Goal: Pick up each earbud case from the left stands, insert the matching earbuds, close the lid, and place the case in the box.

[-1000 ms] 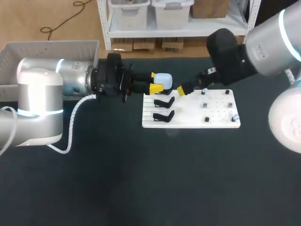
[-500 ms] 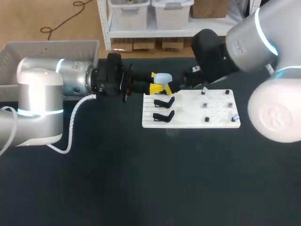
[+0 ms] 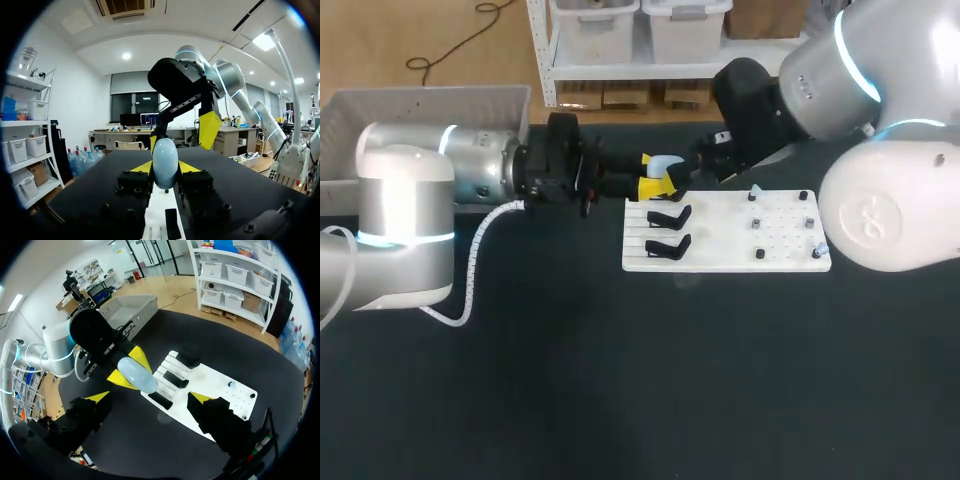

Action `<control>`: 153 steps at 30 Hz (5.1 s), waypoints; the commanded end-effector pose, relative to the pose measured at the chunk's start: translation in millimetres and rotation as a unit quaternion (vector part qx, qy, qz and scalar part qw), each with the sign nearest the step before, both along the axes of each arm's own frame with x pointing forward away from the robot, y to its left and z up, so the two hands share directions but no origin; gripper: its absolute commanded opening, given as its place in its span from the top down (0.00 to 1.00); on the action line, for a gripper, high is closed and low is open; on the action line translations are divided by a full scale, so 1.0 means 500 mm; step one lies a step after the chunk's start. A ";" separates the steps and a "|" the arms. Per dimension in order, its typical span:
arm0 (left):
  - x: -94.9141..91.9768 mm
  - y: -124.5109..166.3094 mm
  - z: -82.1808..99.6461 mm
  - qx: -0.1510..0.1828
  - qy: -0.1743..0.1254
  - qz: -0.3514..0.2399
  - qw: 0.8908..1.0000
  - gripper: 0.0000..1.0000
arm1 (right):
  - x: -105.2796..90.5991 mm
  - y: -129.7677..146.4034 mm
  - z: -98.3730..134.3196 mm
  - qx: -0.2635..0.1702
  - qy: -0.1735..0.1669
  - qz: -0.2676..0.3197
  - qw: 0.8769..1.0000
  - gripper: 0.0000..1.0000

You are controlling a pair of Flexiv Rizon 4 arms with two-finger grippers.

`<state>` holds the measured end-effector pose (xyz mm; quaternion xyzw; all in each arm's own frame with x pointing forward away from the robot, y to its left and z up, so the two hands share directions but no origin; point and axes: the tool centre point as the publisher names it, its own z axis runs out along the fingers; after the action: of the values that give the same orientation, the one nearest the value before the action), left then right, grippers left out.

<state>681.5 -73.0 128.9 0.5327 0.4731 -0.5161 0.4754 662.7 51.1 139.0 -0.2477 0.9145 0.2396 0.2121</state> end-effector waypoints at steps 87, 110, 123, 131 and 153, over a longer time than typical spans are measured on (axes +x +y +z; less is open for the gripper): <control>0.002 0.000 -0.001 0.000 0.000 -0.001 1.000 1.00 | -0.065 -0.378 -0.194 -0.334 0.068 -0.027 0.940 0.24; 0.002 0.000 -0.001 0.000 0.000 -0.001 1.000 1.00 | -0.031 -0.384 -0.244 -0.348 0.052 -0.041 0.935 0.56; 0.002 0.000 -0.001 0.000 0.000 -0.001 1.000 1.00 | -0.026 -0.385 -0.254 -0.351 0.044 -0.060 0.933 0.66; 0.002 0.000 -0.001 0.000 0.000 -0.001 1.000 1.00 | -0.028 -0.381 -0.256 -0.351 0.044 -0.062 0.933 0.71; 0.002 0.000 -0.001 0.000 0.000 -0.001 1.000 1.00 | -0.042 -0.374 -0.233 -0.361 0.040 -0.069 0.929 1.00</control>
<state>681.8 -73.1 128.7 0.5329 0.4728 -0.5164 0.4752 648.1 -138.3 14.7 -0.2361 0.9622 -0.1066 0.0842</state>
